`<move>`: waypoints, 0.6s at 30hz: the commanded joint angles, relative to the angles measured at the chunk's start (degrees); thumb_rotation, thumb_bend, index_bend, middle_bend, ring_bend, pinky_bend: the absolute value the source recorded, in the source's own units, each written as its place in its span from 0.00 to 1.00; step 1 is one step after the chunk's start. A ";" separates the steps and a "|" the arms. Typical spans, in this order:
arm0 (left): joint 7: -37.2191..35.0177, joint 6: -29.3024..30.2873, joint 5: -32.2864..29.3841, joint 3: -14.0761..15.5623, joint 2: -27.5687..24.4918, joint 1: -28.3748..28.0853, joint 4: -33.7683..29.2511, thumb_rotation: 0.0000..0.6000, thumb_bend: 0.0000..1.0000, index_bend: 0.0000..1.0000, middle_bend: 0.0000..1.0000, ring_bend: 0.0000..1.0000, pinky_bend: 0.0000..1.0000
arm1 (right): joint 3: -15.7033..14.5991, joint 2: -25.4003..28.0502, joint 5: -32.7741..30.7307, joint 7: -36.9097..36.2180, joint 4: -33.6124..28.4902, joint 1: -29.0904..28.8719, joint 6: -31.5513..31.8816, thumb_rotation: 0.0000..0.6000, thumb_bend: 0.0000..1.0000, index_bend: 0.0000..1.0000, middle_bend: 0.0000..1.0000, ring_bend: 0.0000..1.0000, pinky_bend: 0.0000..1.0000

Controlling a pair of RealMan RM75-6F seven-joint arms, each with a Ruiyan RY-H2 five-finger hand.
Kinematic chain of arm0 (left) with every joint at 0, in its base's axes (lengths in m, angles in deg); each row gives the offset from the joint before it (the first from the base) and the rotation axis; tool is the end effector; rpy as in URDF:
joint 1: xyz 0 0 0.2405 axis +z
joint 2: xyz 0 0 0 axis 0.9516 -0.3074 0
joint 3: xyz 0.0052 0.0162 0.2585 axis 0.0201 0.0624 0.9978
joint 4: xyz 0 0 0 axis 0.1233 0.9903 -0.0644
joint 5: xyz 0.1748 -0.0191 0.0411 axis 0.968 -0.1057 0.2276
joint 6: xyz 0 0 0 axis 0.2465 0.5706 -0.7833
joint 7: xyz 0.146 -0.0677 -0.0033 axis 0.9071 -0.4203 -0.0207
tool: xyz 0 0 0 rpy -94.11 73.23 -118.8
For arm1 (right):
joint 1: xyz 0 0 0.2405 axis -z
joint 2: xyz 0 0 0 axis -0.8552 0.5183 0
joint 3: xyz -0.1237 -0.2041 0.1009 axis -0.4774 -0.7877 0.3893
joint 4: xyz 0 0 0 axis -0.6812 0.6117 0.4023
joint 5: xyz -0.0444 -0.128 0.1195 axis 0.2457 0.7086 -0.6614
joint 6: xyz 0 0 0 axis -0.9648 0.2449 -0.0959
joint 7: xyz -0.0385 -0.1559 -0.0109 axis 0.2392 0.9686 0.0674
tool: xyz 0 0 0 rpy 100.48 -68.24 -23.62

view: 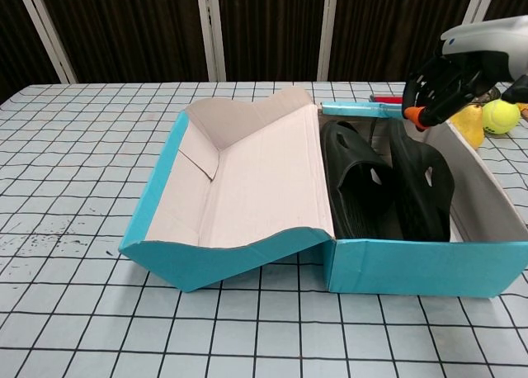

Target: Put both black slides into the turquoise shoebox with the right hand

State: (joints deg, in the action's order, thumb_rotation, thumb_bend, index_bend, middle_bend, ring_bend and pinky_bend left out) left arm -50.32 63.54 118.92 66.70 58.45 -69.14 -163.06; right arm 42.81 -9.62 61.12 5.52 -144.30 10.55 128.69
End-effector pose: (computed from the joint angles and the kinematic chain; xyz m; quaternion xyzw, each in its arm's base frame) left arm -0.3615 0.1685 0.3076 -0.4152 -0.3943 -0.3925 0.7198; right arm -0.1162 -0.3222 0.0884 0.5720 -0.5678 0.3494 0.4778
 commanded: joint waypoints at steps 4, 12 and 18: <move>0.47 -0.14 -0.21 -0.05 0.12 -0.12 0.07 1.00 0.81 0.23 0.09 0.06 0.14 | -0.21 -1.80 -0.08 -1.26 3.84 0.75 -2.92 1.00 0.52 0.59 0.57 0.46 0.00; 1.33 -0.25 -0.19 0.02 0.28 -0.33 -0.09 1.00 0.81 0.23 0.09 0.06 0.14 | -1.61 -2.99 0.65 -1.91 5.76 1.76 -5.87 1.00 0.52 0.59 0.57 0.46 0.00; 1.09 -0.16 -0.24 -0.02 0.25 -0.24 -0.07 1.00 0.81 0.23 0.09 0.06 0.14 | -3.15 -5.27 2.96 0.29 7.05 1.52 -4.89 1.00 0.52 0.59 0.57 0.46 0.00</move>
State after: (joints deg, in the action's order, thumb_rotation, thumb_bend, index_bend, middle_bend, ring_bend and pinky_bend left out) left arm -49.20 63.38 118.68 66.68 58.70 -69.40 -163.14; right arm 39.95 -14.51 63.70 5.41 -137.56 12.15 123.51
